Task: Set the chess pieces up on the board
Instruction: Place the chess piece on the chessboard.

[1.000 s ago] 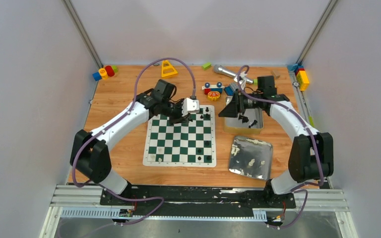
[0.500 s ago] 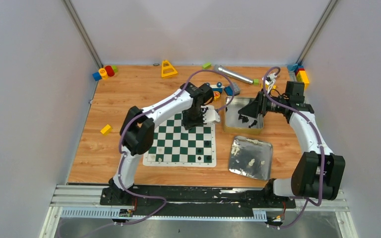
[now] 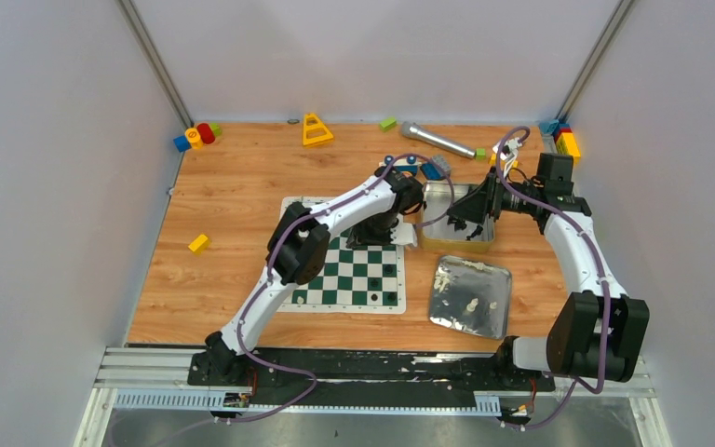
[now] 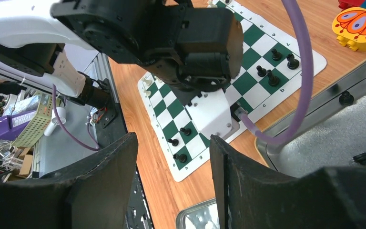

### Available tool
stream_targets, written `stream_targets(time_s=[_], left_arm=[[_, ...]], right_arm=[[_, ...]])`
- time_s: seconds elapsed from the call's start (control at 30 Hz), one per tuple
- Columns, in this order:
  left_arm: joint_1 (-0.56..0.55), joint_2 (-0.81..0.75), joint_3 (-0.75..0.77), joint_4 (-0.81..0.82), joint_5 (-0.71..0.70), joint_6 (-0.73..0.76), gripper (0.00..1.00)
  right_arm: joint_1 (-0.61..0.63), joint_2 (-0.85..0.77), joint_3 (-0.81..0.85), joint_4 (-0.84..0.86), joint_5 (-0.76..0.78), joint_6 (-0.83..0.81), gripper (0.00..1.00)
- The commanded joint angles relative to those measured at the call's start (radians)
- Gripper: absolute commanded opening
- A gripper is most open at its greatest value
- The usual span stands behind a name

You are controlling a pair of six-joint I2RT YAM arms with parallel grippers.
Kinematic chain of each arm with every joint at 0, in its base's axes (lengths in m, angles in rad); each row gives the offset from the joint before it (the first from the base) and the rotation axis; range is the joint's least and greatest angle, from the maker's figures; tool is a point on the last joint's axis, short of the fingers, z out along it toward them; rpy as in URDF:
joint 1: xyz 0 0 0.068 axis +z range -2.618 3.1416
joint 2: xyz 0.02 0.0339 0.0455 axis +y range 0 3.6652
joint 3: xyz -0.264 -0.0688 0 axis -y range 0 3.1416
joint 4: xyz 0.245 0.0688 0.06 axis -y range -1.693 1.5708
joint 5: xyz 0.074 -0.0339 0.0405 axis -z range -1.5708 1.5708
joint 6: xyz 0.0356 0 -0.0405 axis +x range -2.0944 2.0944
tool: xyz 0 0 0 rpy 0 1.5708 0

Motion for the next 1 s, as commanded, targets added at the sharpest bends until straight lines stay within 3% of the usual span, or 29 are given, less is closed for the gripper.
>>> stream_targets(time_s=[0.0,0.53,0.77,0.97], left_arm=[[-0.031,0.039,0.069,-0.117,-0.052,-0.015,0.00],[-0.058,0.081,0.128,-0.103,-0.079,-0.018,0.21],[-0.058,0.047,0.125,-0.082,-0.059,-0.021,0.32],[-0.056,-0.030,0.050,-0.035,-0.046,-0.034,0.34]], right_arm=[[-0.005,-0.021,-0.010,0.016,-0.051,-0.028,0.58],[-0.006,-0.009,-0.013,0.016,-0.054,-0.028,0.58],[-0.005,-0.006,-0.014,0.014,-0.049,-0.030,0.58],[-0.006,-0.010,-0.014,0.016,-0.044,-0.028,0.58]])
